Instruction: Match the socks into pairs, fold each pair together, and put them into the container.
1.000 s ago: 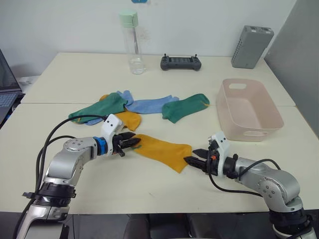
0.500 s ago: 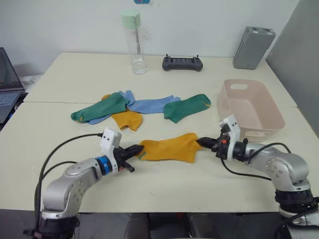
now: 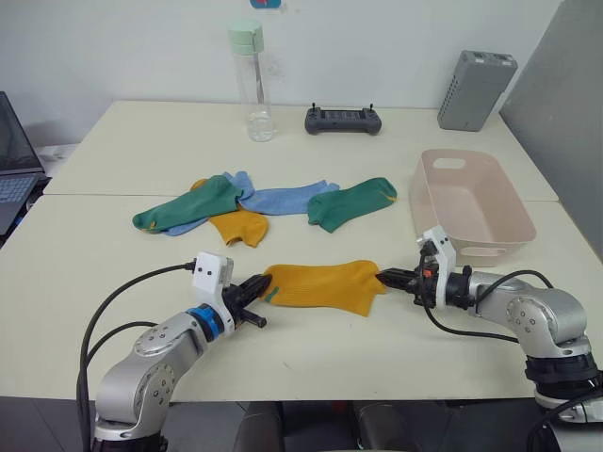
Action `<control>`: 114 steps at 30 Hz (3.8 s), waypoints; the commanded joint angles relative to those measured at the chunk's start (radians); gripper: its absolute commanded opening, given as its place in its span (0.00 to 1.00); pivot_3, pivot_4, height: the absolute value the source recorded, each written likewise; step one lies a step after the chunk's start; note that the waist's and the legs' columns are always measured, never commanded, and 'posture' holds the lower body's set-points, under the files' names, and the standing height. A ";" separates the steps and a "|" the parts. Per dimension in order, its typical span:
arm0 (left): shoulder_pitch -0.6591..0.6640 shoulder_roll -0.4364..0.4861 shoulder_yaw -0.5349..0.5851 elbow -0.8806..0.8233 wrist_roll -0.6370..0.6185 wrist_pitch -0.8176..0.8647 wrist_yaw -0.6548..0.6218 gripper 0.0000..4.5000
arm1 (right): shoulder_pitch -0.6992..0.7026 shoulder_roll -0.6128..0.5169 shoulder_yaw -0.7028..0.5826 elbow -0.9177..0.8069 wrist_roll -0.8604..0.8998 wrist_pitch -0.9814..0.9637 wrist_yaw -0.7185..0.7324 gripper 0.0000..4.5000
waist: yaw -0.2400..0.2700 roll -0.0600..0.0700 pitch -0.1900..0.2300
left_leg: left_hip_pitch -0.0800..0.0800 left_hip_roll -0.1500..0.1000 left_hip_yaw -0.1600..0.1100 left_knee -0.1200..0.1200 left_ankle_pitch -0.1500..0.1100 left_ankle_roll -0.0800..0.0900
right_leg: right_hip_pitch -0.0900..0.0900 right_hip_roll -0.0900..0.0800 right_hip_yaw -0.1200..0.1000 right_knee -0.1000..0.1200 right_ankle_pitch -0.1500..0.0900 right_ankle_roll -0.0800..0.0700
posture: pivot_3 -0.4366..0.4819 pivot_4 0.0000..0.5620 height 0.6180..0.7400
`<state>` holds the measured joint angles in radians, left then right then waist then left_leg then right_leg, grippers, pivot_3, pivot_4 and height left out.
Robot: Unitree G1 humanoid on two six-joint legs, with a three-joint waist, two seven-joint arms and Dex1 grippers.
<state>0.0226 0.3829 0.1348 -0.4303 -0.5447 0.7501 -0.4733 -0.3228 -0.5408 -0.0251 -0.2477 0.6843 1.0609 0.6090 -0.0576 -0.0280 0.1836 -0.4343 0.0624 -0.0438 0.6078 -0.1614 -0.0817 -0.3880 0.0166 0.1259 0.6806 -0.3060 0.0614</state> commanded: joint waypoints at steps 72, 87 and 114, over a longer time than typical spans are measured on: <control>-0.111 0.715 -0.196 0.005 -0.330 0.090 -0.726 0.01 | 0.032 -0.253 0.196 -0.292 0.170 -0.061 0.411 0.00 | 0.001 0.000 0.001 | 0.003 0.002 0.006 -0.008 0.003 0.005 | -0.001 -0.003 -0.003 0.000 -0.004 -0.007 | 0.48 0.27 1.00; -0.527 0.470 -0.478 0.518 0.255 -0.321 -0.785 0.01 | -0.150 -0.180 0.310 0.088 -0.199 -0.356 0.446 0.00 | 0.002 0.000 0.001 | 0.000 0.002 0.006 -0.007 0.003 0.005 | -0.002 -0.002 -0.002 0.000 -0.001 -0.001 | 0.48 0.27 1.00; -0.652 0.396 -0.261 0.658 0.264 -0.333 -0.818 0.46 | -0.223 -0.088 0.173 0.169 -0.362 -0.642 0.411 0.66 | -0.001 0.000 0.001 | -0.001 0.002 0.004 0.000 0.003 0.005 | 0.000 -0.001 -0.002 0.002 0.003 0.005 | 0.48 0.27 1.00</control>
<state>-0.6132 0.7657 -0.1806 0.2750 -0.2370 0.4168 -1.2723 -0.5374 -0.6279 0.1750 -0.0116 0.2976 0.4372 1.0191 -0.0583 -0.0278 0.1845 -0.4355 0.0643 -0.0394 0.6070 -0.1582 -0.0764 -0.3885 0.0158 0.1239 0.6824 -0.3031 0.0663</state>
